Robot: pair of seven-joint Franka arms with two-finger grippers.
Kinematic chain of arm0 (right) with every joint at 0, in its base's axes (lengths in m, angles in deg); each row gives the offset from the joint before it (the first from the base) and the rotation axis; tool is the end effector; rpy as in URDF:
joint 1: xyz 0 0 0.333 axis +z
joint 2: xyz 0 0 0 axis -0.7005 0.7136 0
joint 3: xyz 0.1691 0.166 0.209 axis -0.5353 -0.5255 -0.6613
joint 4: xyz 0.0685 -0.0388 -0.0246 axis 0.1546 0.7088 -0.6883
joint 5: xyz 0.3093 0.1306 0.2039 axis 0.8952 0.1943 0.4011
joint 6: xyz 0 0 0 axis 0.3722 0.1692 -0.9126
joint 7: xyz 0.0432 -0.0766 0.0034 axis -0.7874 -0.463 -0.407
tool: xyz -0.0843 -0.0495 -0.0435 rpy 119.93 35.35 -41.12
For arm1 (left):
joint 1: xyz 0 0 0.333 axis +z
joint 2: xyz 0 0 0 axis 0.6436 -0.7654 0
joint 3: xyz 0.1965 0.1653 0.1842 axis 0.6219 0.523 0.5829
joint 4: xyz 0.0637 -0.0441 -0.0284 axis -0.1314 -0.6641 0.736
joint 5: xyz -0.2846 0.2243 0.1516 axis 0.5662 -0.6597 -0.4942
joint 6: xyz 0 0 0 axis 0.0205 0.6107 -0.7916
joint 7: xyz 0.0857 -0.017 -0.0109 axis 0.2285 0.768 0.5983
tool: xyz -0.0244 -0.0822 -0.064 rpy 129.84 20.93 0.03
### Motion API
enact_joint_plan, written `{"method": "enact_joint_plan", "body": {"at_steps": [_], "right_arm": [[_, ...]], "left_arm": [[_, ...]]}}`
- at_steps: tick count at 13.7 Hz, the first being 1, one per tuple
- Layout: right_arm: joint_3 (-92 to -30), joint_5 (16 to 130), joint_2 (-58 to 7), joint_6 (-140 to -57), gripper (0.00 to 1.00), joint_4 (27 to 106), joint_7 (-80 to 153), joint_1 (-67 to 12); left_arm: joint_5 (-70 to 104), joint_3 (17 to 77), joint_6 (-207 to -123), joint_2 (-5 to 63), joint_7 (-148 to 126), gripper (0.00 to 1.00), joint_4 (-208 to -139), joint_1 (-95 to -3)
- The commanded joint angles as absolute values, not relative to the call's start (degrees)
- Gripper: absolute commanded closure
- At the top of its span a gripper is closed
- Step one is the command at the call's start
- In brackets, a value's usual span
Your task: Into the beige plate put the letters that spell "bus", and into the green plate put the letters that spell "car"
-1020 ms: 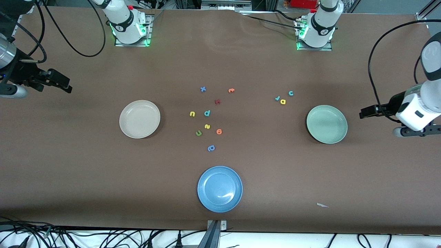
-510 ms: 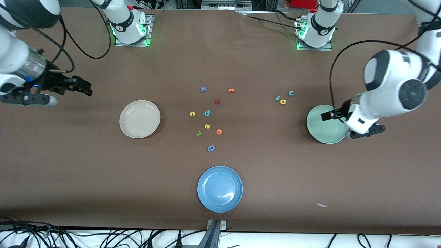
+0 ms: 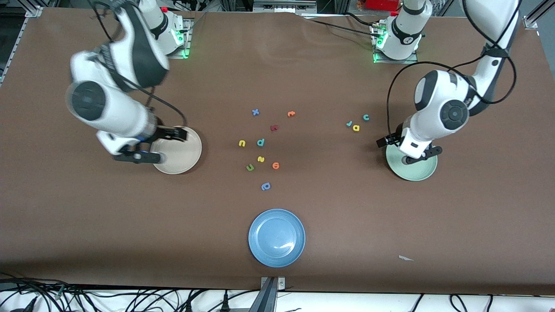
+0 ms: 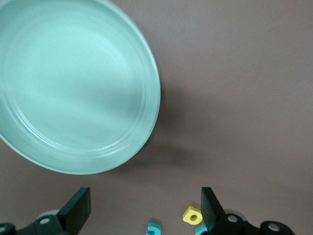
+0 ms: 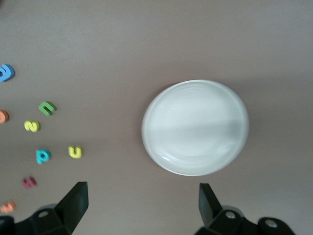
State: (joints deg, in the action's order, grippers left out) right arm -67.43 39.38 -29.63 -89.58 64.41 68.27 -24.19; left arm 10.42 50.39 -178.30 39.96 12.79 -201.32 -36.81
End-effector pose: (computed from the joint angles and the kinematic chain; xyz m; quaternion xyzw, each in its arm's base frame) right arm 0.5885 0.2312 0.3941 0.9947 -0.0565 -0.0853 0.0078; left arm 0.5150 -0.1053 0.2487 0.9774 0.1822 -0.1066 0.0104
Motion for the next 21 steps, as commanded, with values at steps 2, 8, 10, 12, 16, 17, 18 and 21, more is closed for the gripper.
{"method": "enact_joint_plan", "body": {"at_steps": [2,8,10,12,16,17,18,21], "right_arm": [[-66.93,39.67,-27.86,-99.41,0.00,69.24,85.37,-15.67],[-66.93,39.32,-23.73,-107.79,0.08,71.55,102.38,-10.64],[-66.93,39.41,-22.76,-109.37,0.24,72.59,103.01,-10.54],[-67.02,39.32,-22.76,-115.94,0.30,76.80,101.71,-10.54],[-67.10,39.32,-22.23,-120.99,0.30,81.04,92.66,-10.28],[-67.10,39.32,-21.36,-121.34,0.30,80.95,92.73,-9.85],[-67.10,39.32,-20.57,-122.04,0.30,80.87,92.73,-8.54],[-67.02,39.23,-19.16,-124.50,0.36,80.69,92.64,-8.00]], "left_arm": [[11.35,49.37,-181.30,41.51,13.61,0.03,-207.10,-36.63],[11.43,45.33,-184.99,36.43,16.94,0.03,-209.04,-36.63],[11.43,45.07,-184.99,36.15,16.95,0.03,-210.52,-36.63],[11.43,44.10,-184.99,36.59,16.95,0.03,-212.19,-36.46],[11.35,43.49,-184.99,37.99,15.63,0.05,-214.75,-36.20],[11.35,42.87,-184.99,38.17,15.46,0.08,-215.19,-35.85],[11.35,42.61,-184.99,38.35,15.45,0.09,-215.28,-35.84],[11.35,42.34,-184.99,38.35,15.45,0.19,-215.28,-35.84]]}}
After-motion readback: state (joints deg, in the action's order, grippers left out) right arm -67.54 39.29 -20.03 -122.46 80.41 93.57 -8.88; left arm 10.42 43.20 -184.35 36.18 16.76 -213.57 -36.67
